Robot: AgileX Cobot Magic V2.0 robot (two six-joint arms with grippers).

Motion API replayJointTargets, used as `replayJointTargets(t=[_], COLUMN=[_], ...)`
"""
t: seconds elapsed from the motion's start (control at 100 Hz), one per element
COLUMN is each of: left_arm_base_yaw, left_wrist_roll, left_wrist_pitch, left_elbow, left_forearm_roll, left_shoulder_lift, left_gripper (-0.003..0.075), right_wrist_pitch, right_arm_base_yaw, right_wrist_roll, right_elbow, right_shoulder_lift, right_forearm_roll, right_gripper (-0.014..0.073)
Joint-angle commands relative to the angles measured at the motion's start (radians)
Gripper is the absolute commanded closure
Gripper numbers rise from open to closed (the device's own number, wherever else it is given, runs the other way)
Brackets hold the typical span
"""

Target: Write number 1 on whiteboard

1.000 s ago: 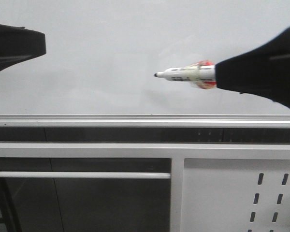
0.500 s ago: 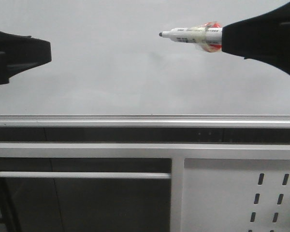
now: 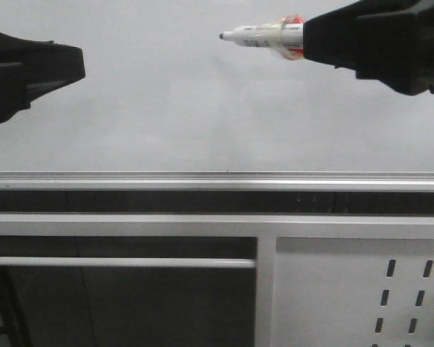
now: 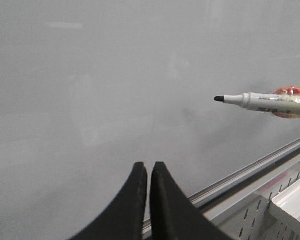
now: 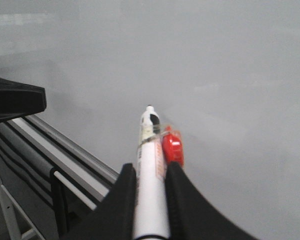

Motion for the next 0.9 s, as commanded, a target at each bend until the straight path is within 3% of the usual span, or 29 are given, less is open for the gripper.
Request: replayJointTargets(t=[0.0,0.43,0.89], left_arm_base_yaw=[-0.007,-0.007,-0.007], left_wrist_roll=[0.0,0.0,0.0], left_wrist_pitch=[-0.089,-0.133,-0.135], left_elbow=[-0.021,-0.021,-0.021], left_forearm_roll=[-0.019,-0.019,-0.019], left_shoulder_lift=[-0.013,-0.013,-0.013], left_gripper=[0.0738,0.0738,0.0738], right_wrist_pitch=[-0.102,-0.115,-0.05], right_arm_base_yaw=[-0.023,-0.086,-0.086], right_wrist_roll=[-0.014,-0.014,-0.014], right_elbow=[-0.035,-0.035,-0.033], right_shoulder_lift=[-0.003,0.005,0.102], right_forearm_roll=[-0.019,-0.015,0.022], right_gripper=[0.0644,0.0644,0.0644])
